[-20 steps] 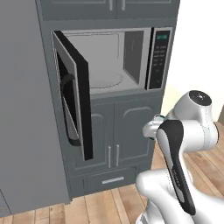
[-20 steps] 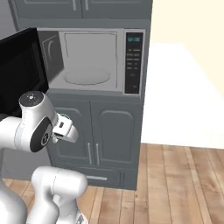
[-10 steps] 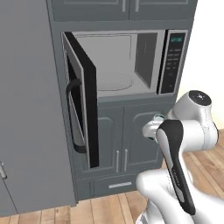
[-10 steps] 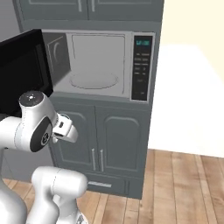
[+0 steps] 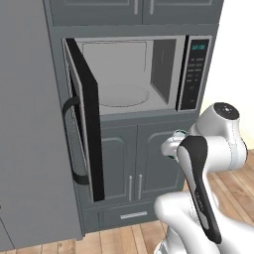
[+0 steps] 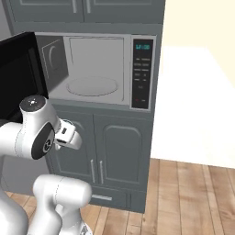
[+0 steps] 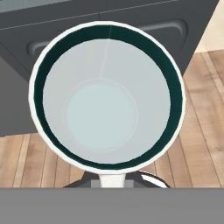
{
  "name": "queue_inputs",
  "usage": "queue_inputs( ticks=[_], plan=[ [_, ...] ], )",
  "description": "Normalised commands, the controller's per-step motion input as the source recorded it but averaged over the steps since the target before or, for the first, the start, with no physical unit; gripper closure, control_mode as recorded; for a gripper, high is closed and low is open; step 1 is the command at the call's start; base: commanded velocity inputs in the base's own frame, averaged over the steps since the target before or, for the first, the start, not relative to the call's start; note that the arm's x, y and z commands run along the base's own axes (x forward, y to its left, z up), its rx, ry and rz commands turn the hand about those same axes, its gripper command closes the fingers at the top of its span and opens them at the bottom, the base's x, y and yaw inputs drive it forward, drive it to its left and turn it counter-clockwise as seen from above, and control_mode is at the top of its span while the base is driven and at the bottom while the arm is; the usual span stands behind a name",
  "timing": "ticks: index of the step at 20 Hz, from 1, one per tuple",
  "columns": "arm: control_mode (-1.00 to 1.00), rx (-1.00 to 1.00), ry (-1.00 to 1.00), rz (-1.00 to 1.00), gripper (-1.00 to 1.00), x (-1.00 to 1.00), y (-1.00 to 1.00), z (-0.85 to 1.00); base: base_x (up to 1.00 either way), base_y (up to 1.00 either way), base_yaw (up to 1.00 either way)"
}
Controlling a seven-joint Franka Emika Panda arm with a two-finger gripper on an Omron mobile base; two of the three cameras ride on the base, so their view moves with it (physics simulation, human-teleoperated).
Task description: Pick the mug from the counter and place it inside the microwave. Then close the microwave.
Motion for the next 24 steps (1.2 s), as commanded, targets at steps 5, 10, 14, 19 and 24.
queue_inputs(
  ticks=[5,10,14,19,24],
  plan=[
    [1.00,0.00,0.00,0.00,1.00,0.00,0.00,0.00,0.01,-0.04,0.00],
    [1.00,0.00,0.00,0.00,1.00,0.00,0.00,0.00,0.00,0.00,0.00],
    [1.00,0.00,0.00,0.00,1.00,0.00,0.00,0.00,0.00,0.00,0.00],
    [1.00,0.00,0.00,0.00,1.00,0.00,0.00,0.00,0.00,0.00,0.00],
    [-1.00,0.00,0.00,0.00,1.00,0.00,0.00,0.00,0.00,0.00,0.00]
  ],
)
